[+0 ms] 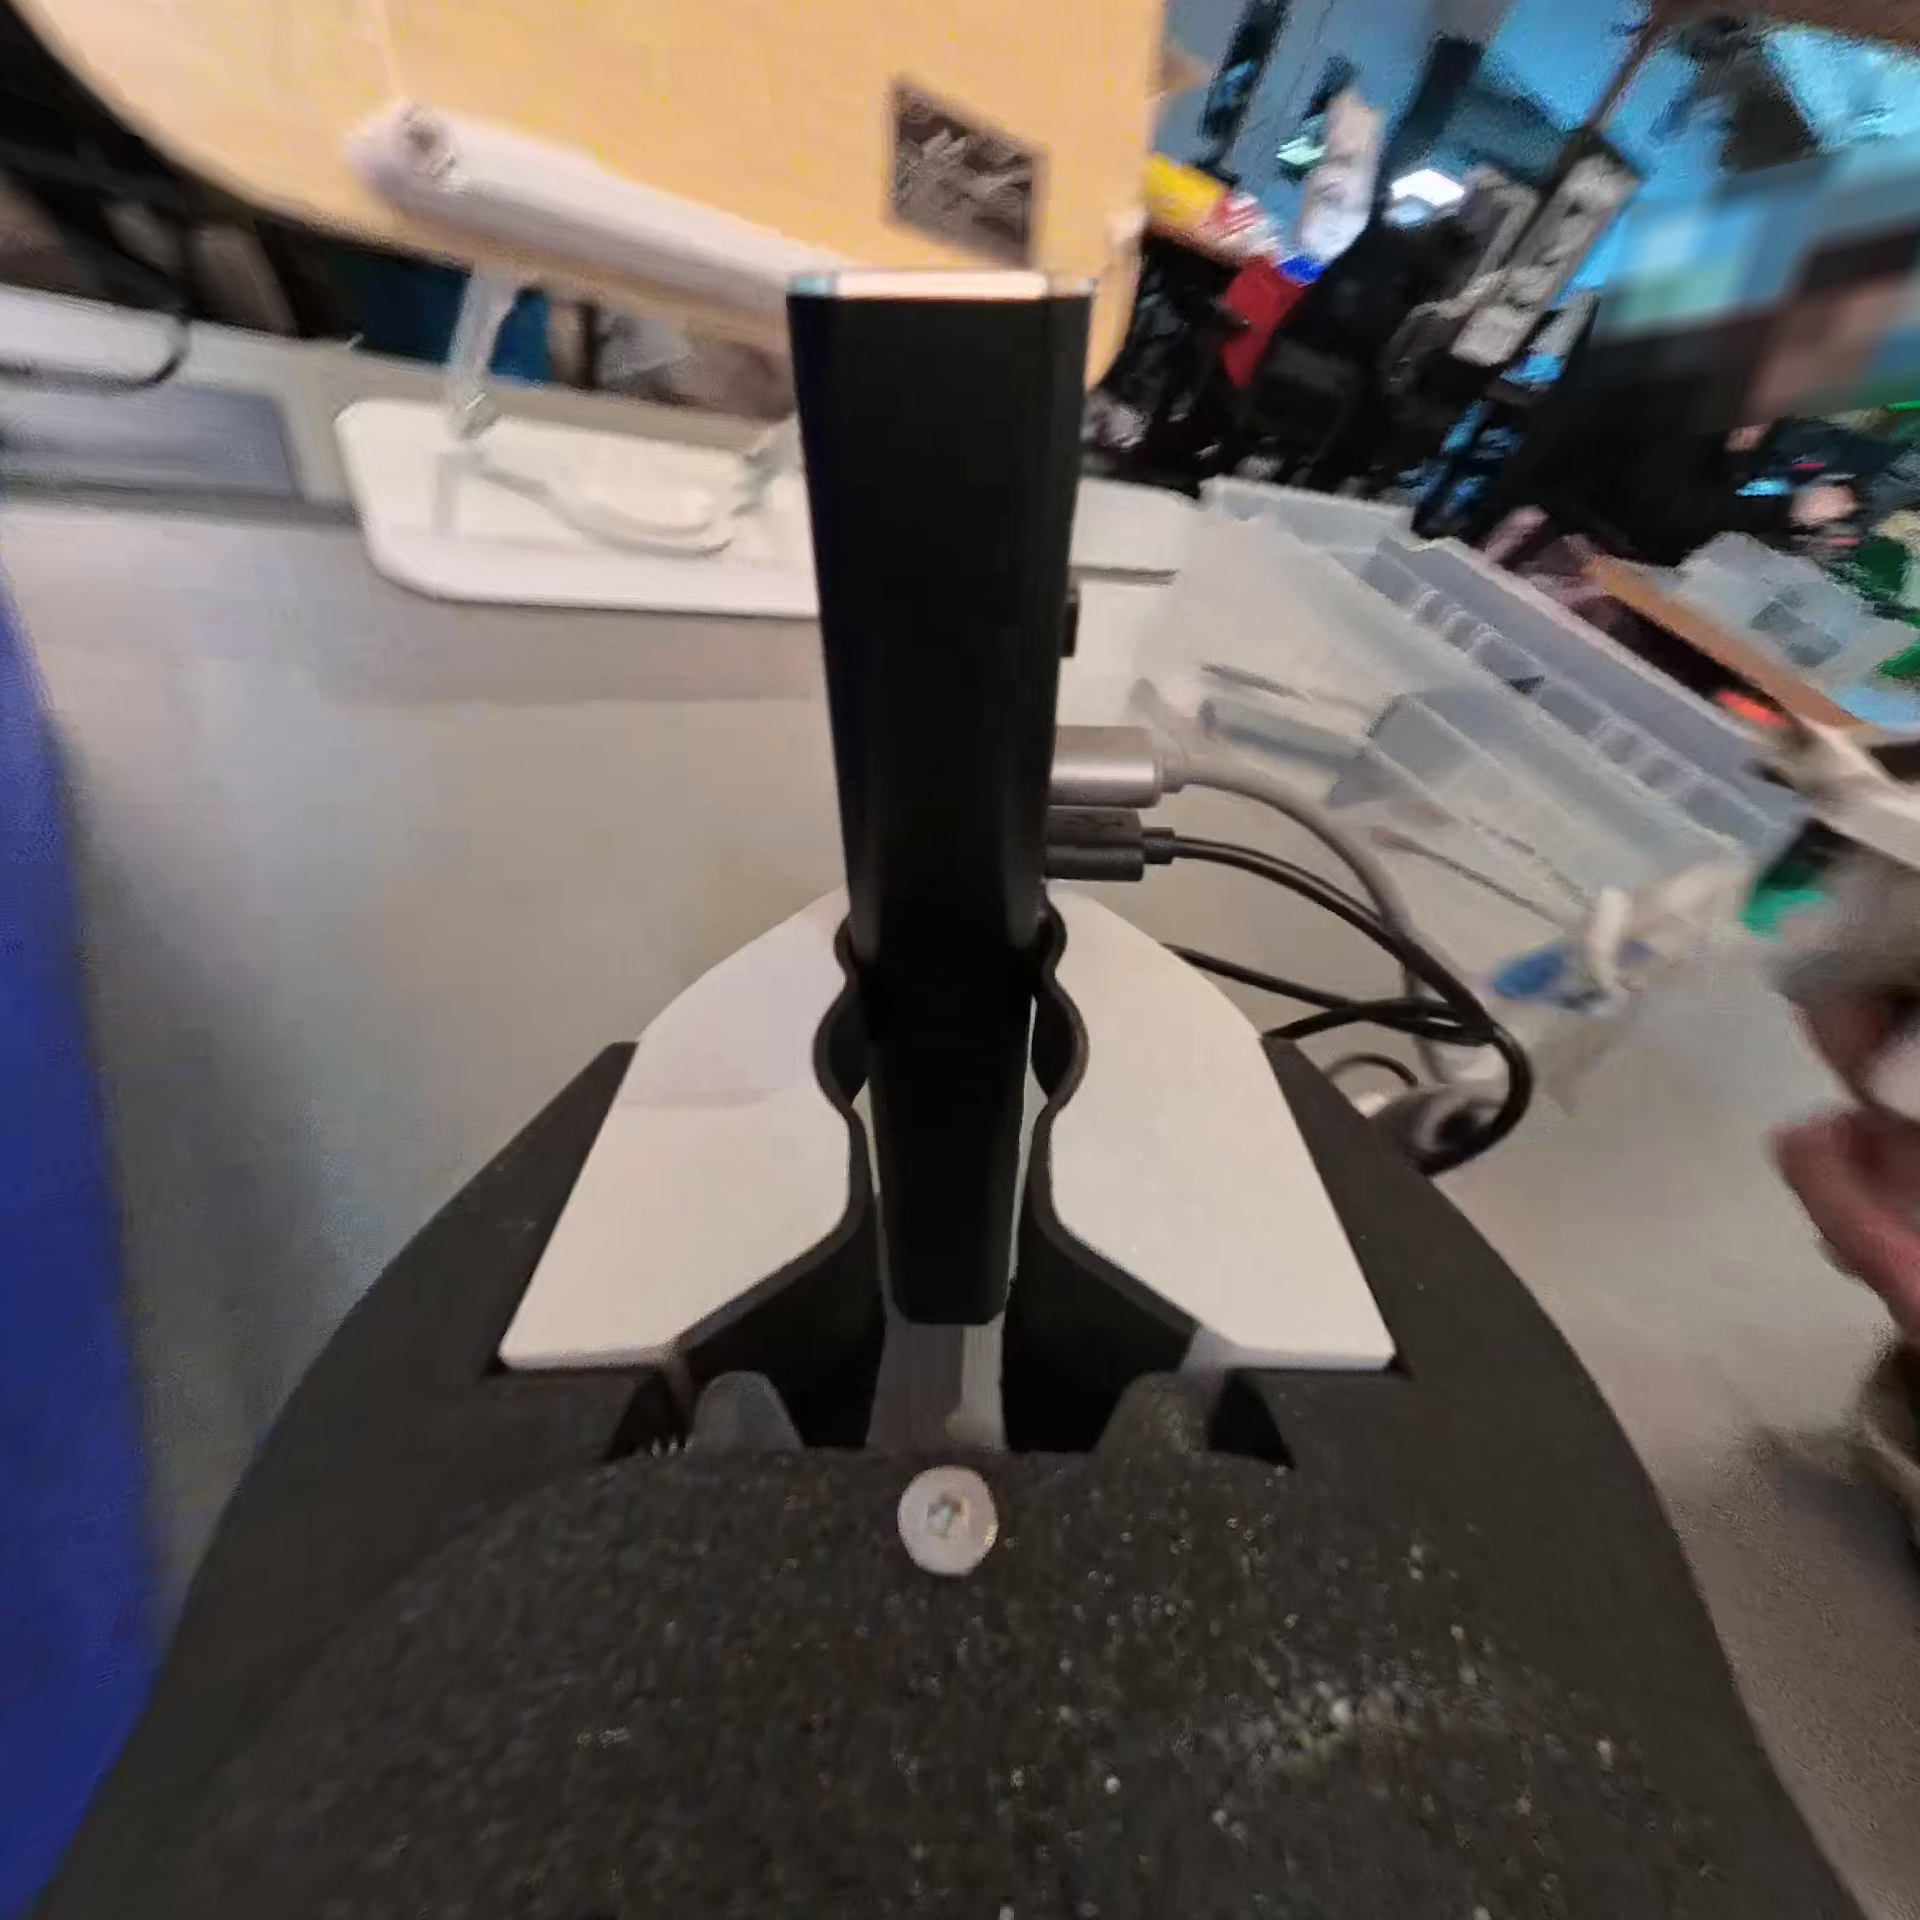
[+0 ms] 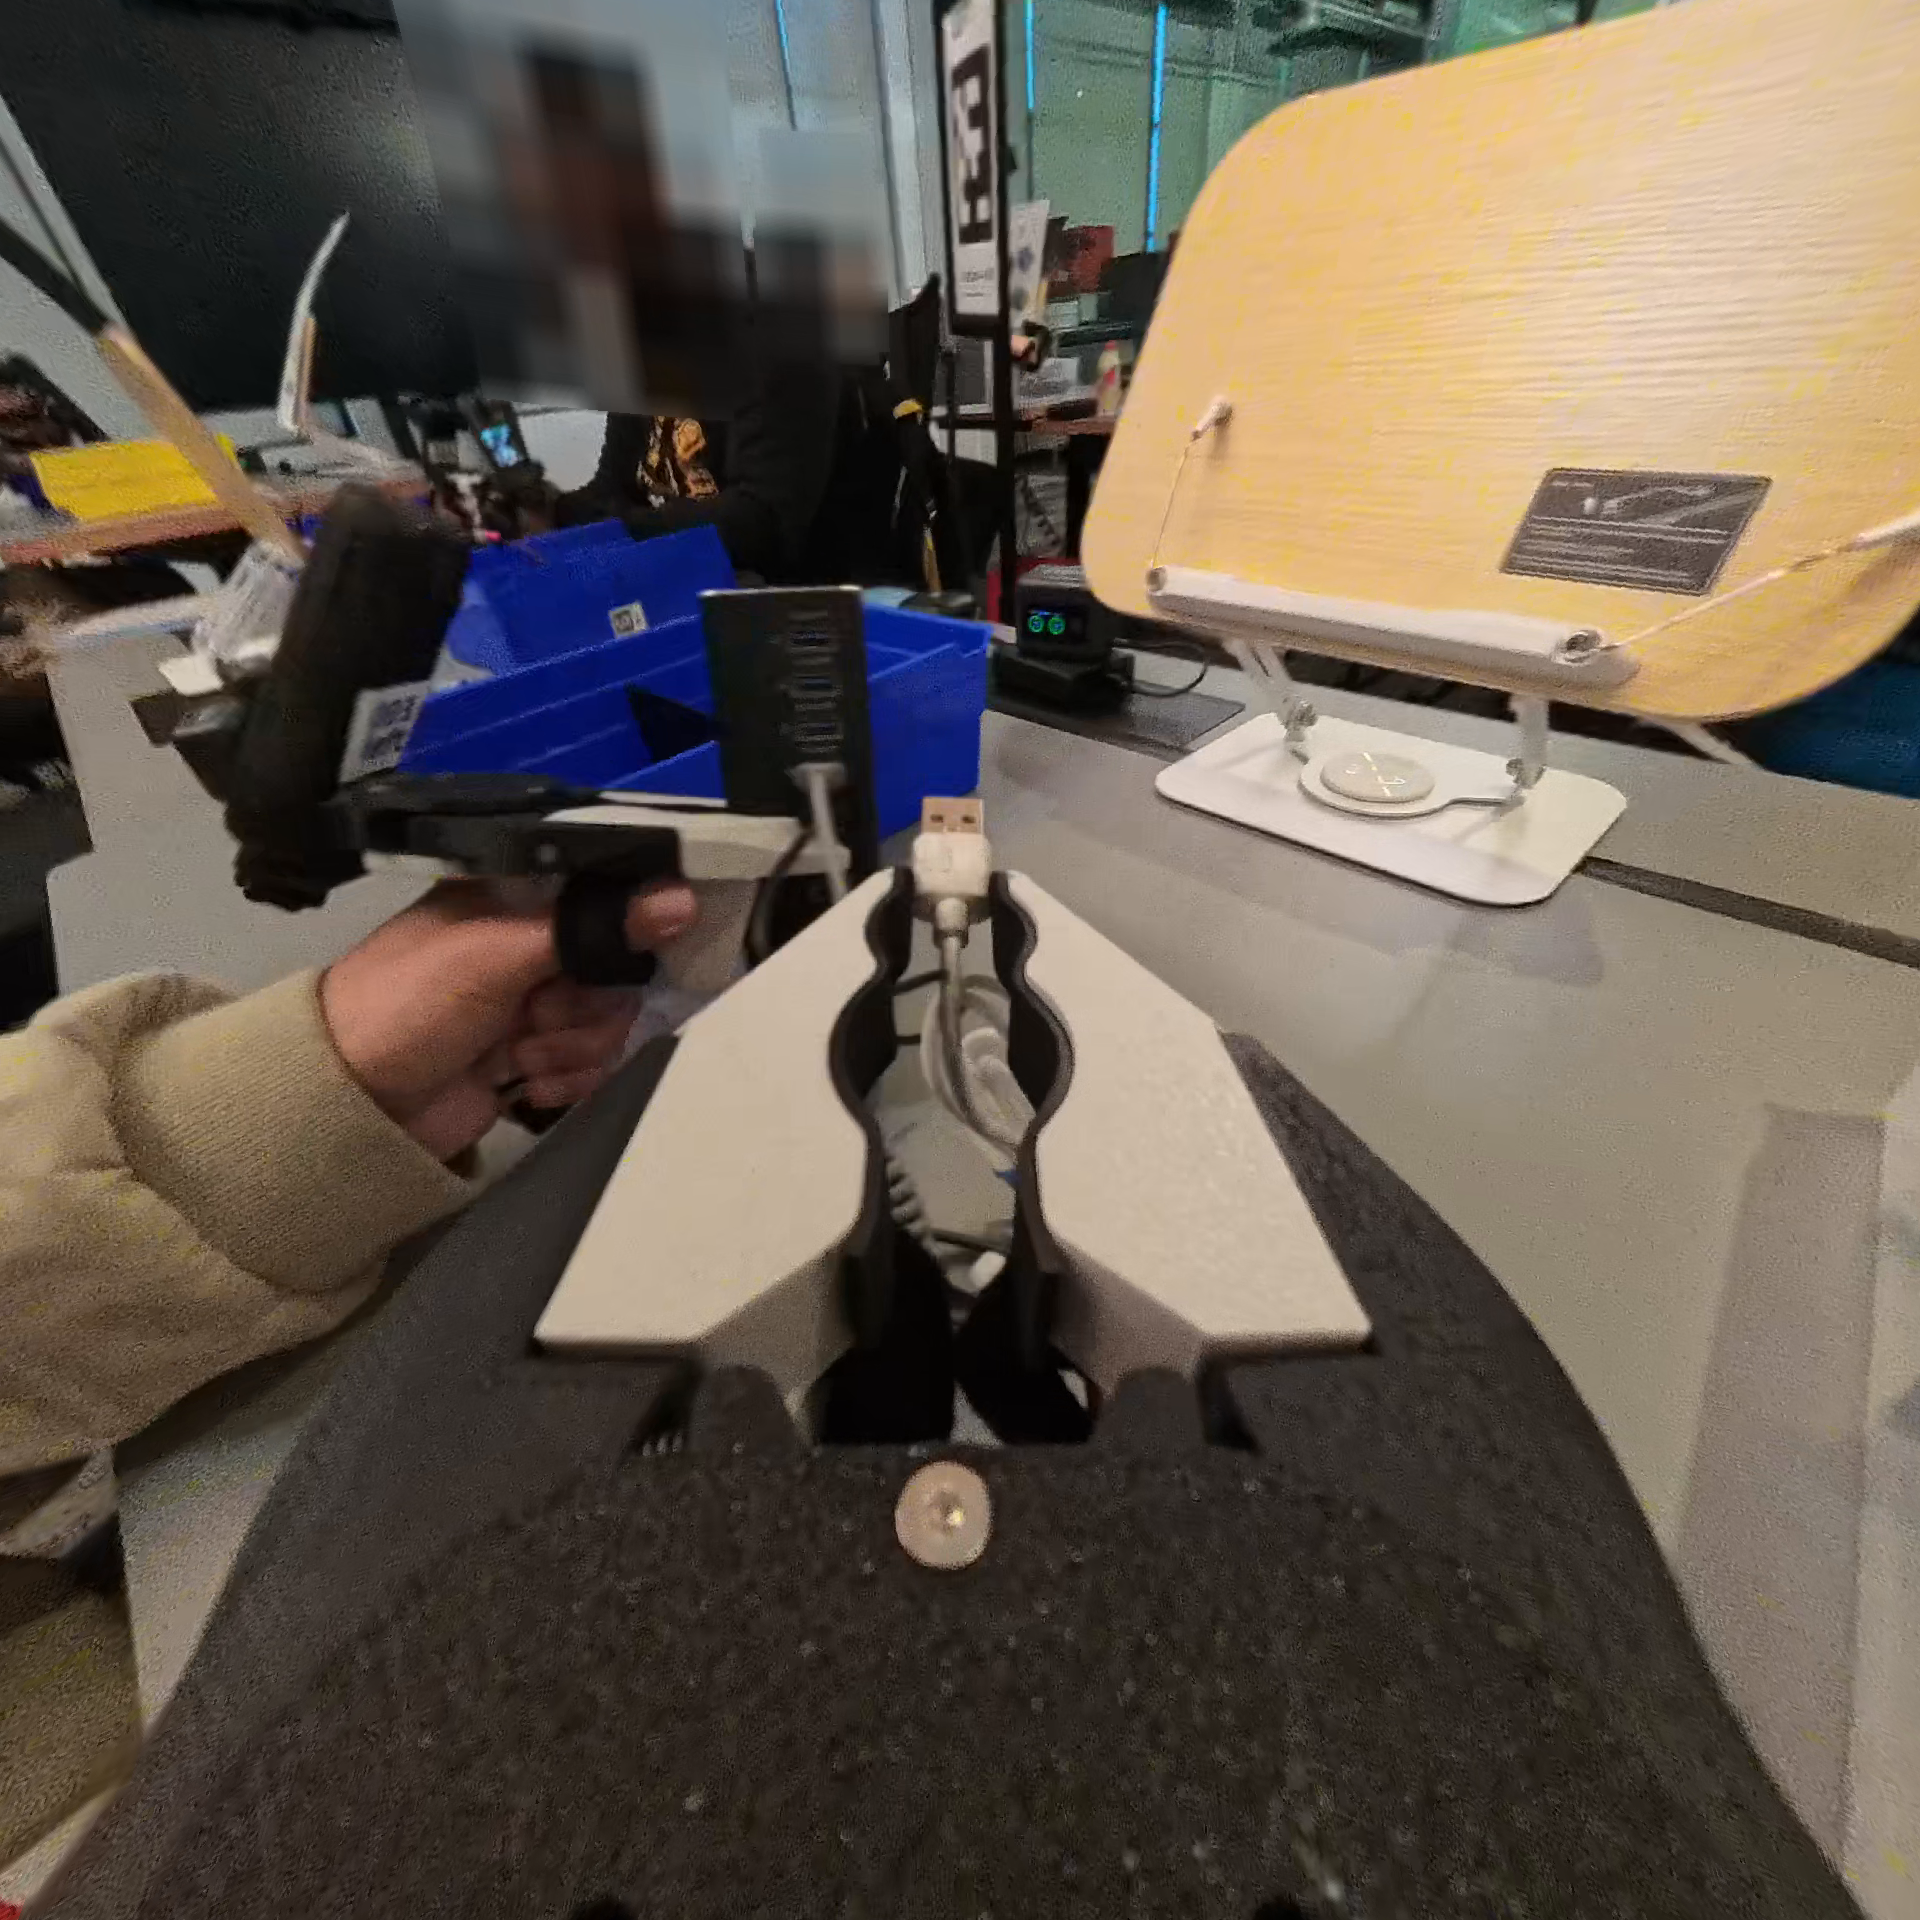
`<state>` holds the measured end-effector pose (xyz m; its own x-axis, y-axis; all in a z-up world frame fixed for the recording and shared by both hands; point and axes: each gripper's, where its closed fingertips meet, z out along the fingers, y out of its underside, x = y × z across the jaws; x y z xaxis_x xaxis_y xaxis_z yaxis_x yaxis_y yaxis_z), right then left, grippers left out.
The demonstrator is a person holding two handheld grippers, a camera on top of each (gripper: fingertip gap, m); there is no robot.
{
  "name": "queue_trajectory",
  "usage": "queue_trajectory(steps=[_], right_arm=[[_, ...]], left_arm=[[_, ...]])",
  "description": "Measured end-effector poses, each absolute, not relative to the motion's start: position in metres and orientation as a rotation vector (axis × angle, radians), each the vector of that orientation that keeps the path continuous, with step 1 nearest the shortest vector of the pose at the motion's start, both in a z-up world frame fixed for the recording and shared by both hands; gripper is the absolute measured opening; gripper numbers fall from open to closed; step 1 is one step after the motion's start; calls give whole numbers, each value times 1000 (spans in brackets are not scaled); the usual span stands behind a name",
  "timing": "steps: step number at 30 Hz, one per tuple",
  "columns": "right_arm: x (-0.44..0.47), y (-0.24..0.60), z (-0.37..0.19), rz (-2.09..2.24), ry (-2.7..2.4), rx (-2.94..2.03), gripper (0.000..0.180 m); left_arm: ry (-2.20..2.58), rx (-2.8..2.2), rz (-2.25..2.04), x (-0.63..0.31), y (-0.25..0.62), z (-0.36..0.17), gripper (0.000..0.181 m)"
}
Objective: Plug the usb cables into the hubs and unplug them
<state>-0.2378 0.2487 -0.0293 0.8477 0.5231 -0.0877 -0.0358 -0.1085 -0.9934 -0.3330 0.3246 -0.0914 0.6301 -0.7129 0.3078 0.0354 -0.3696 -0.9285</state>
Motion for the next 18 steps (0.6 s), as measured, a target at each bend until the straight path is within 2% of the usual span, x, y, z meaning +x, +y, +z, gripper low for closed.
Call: queue_trajectory(steps=[2,5,9,12,15,18], right_arm=[[-218,255,-17,548,-375,-1627,15],[-182,254,31,556,-409,-1545,15],[-139,243,100,648,-460,-1500,14],[-101,245,120,531,-457,-1536,15],[-50,260,91,346,-400,-1656,15],[-9,279,11,264,-365,-1892,15]], left_arm=[[677,-1684,-885,-317,305,-76,28],[794,-1607,-907,-298,284,-68,28],[798,-1619,-935,-293,280,-75,28],[856,-1627,-866,-295,279,-82,28],[889,-1624,-860,-295,272,-83,28],[887,-1618,-886,-292,268,-84,28]])
